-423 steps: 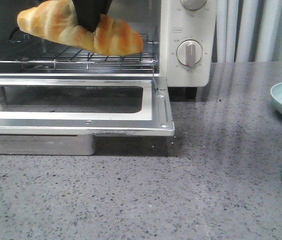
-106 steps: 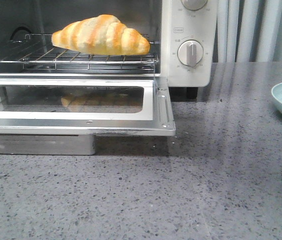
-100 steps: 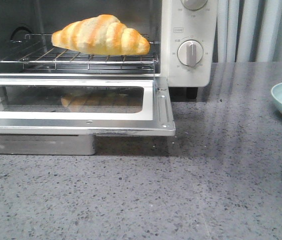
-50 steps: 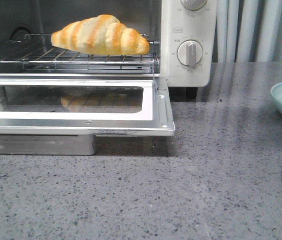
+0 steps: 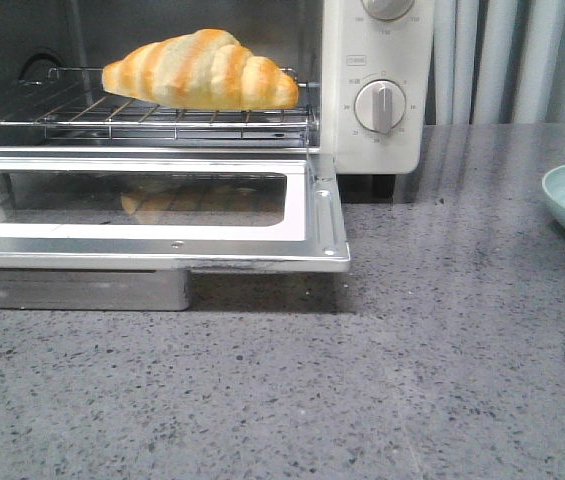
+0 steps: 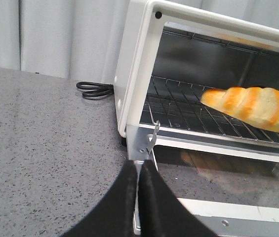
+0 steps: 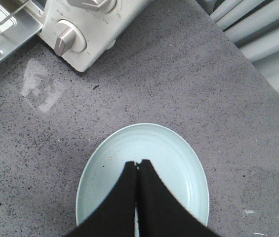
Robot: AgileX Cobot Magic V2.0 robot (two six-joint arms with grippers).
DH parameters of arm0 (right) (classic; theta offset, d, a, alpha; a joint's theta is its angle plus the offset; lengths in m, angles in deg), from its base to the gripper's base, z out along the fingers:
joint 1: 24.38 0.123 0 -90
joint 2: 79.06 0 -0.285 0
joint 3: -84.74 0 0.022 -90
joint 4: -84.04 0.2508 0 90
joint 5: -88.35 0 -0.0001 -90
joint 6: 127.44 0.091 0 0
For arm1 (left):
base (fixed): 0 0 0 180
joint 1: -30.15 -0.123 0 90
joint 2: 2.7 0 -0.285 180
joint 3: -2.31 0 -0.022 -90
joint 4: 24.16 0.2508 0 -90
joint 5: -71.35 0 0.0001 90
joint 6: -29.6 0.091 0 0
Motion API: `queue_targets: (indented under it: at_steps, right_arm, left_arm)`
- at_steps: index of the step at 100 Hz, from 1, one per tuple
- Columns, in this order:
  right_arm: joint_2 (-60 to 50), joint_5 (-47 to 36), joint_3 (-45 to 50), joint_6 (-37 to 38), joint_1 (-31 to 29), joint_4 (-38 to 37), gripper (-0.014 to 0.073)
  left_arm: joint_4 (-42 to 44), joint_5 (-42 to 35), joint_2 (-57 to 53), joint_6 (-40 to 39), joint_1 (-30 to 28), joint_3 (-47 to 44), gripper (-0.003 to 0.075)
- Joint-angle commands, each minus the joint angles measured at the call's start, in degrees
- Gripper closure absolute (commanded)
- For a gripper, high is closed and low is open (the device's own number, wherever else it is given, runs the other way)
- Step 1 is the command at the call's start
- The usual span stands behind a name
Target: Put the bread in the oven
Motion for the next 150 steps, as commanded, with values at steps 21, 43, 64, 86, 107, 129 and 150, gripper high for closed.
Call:
queue_targets:
  at_steps: [21,43,64,86,107,129,150]
  right_arm:
    - [-1.11,0.89,-1.31,-0.03,-0.37,-3.32,0.0650]
    - [-0.74,1.11,-1.31,0.08,-0.37,-0.76,0.0650]
    - [-2.94,-1.01,-1.08,0.08,-0.37,4.31,0.0650]
    - [-13.71,-17.63,9.61,0.08,-2.83,7.23,0.0650]
    - [-22.77,-37.13,26.75,0.17,-9.45,13.71,0.0650]
    - [-29.41,-62.96,43.77,0.17,-16.17,18.20,0.0650]
    - [-33.83,-74.61,57.44,-0.07,-24.36,24.61,0.0650]
  left_arm:
    - [-0.02,-4.86,-1.02,-0.31,-0.11,1.40,0.0741]
    - [-0.02,-4.86,-1.02,-0.31,-0.11,1.40,0.0741]
    - [-0.02,-4.86,-1.02,-0.31,-0.11,1.40,0.0741]
    - [-0.02,-4.86,-1.02,-0.31,-0.11,1.40,0.0741]
    - [-0.02,-4.86,-1.02,-0.31,-0.11,1.40,0.0741]
    - [-0.02,-4.86,-1.02,-0.31,-0.11,1.40,0.0741]
    - [-0.02,-4.86,-1.02,-0.31,-0.11,1.40,0.0741]
